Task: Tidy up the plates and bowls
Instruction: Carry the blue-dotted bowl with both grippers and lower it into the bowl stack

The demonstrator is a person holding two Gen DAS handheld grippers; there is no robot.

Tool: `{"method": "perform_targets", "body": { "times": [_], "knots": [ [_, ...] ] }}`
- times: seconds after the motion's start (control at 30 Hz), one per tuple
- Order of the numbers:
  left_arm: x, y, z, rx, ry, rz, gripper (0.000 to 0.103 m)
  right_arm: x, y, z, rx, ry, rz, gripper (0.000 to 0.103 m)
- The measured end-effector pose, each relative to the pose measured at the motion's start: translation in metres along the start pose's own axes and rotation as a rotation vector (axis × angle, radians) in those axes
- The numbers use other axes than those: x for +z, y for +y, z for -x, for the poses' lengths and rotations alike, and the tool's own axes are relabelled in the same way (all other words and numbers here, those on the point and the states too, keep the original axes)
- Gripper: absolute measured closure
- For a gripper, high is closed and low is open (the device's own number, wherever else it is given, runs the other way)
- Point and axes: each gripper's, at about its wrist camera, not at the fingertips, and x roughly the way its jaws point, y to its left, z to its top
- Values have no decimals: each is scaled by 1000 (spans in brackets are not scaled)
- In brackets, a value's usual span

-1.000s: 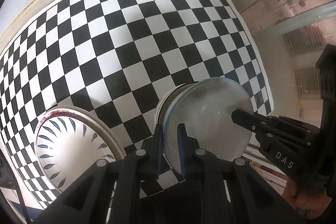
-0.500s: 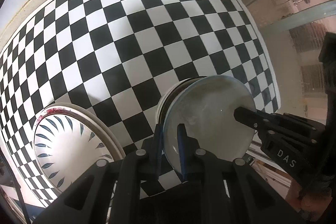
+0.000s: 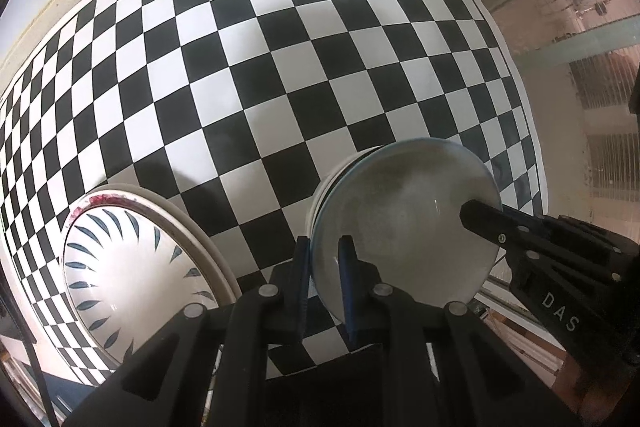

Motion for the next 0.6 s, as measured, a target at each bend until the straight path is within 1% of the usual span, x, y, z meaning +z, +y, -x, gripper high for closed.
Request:
{"method": "perform_targets", "body": {
  "times": [0.23,0.27,0.4,0.5,0.6],
  "knots": [
    [-12,-4,18,42,-31,-15,90,-10,-2,10,-12,-15,11,93],
    [-14,-5,23,51,-42,-19,90,-12,-1,13,-18,-23,16,93],
    [-23,-6,37,65,-60,-23,83,-25,4,33,-47,-65,41,93],
    [-31,-7,52,66,-76,-39,83,-36,9,51,-60,-104,57,93],
    [-41,-12,70,85,-108,-70,83,-47,10,68,-59,-134,57,93]
  ]
}}
